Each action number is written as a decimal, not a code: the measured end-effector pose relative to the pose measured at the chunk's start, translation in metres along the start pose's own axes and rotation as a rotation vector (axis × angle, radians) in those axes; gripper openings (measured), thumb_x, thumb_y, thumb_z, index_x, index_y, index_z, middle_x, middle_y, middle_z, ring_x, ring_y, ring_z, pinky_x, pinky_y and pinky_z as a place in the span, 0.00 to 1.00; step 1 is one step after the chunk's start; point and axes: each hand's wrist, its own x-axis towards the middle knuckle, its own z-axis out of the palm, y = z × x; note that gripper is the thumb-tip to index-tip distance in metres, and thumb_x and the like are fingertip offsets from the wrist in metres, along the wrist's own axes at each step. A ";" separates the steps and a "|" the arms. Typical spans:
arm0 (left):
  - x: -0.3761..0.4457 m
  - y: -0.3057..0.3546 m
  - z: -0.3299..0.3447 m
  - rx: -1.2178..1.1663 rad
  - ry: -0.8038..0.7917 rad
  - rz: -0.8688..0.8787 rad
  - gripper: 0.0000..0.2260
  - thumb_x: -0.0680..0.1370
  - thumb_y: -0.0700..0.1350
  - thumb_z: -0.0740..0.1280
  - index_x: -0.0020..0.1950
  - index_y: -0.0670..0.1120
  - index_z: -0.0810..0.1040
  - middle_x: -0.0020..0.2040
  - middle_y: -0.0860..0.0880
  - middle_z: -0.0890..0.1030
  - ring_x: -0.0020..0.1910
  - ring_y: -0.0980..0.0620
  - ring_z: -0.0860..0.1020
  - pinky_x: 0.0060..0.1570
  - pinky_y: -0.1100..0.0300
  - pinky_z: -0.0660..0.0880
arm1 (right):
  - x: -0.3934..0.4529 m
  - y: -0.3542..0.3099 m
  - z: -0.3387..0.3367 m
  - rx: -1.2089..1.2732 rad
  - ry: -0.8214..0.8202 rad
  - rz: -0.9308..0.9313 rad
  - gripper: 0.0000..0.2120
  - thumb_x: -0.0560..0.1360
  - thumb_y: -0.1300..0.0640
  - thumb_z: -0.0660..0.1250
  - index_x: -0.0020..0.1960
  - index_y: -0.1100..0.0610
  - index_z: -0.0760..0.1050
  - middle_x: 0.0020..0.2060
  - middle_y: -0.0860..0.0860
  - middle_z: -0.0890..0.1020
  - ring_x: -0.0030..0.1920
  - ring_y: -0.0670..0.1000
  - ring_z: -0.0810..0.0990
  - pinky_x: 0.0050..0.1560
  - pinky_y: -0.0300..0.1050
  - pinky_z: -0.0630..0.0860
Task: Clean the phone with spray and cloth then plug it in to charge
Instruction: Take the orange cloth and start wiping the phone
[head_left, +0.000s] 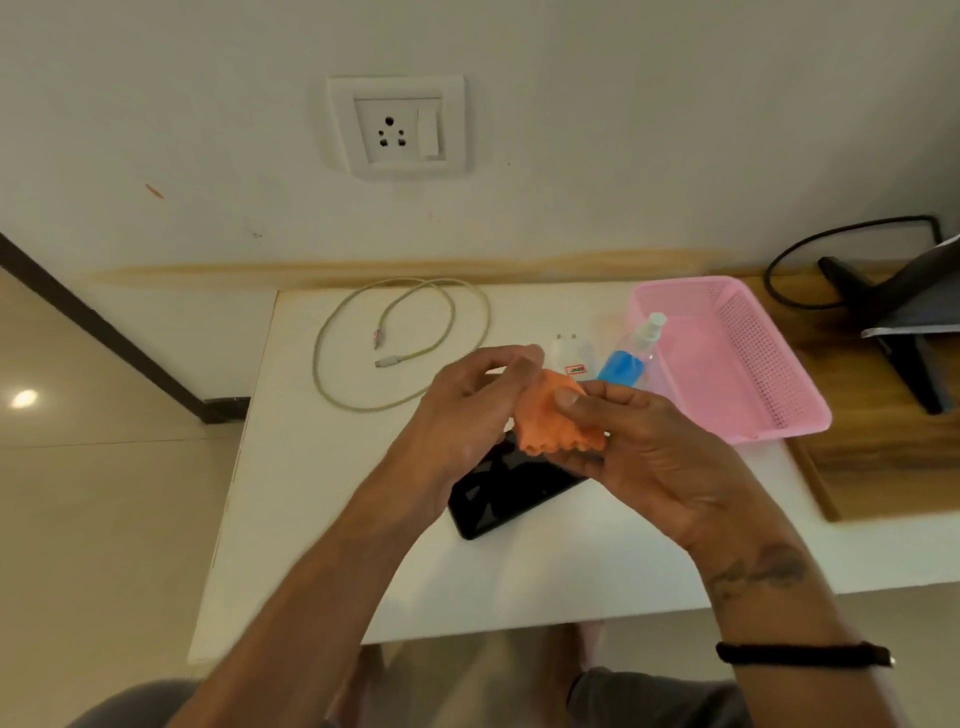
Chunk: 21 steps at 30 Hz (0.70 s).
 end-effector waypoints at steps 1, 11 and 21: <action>0.001 0.001 -0.003 0.001 -0.019 0.024 0.10 0.79 0.58 0.70 0.56 0.57 0.85 0.50 0.54 0.88 0.50 0.58 0.86 0.52 0.61 0.82 | 0.001 0.000 0.000 -0.007 0.023 -0.014 0.27 0.70 0.56 0.75 0.65 0.69 0.77 0.59 0.61 0.84 0.61 0.61 0.84 0.60 0.55 0.82; 0.006 -0.009 -0.011 0.218 -0.016 0.064 0.11 0.75 0.50 0.78 0.57 0.54 0.84 0.40 0.53 0.88 0.38 0.57 0.87 0.46 0.60 0.83 | 0.009 0.002 0.000 -0.148 0.110 -0.147 0.23 0.61 0.54 0.78 0.55 0.56 0.84 0.48 0.50 0.88 0.50 0.54 0.88 0.42 0.45 0.85; 0.002 -0.038 -0.024 1.220 0.011 0.064 0.45 0.67 0.73 0.73 0.78 0.55 0.65 0.69 0.51 0.73 0.69 0.48 0.68 0.62 0.50 0.73 | 0.007 0.018 -0.016 -1.391 0.637 -0.384 0.05 0.78 0.53 0.73 0.46 0.50 0.77 0.40 0.47 0.81 0.38 0.48 0.81 0.43 0.46 0.82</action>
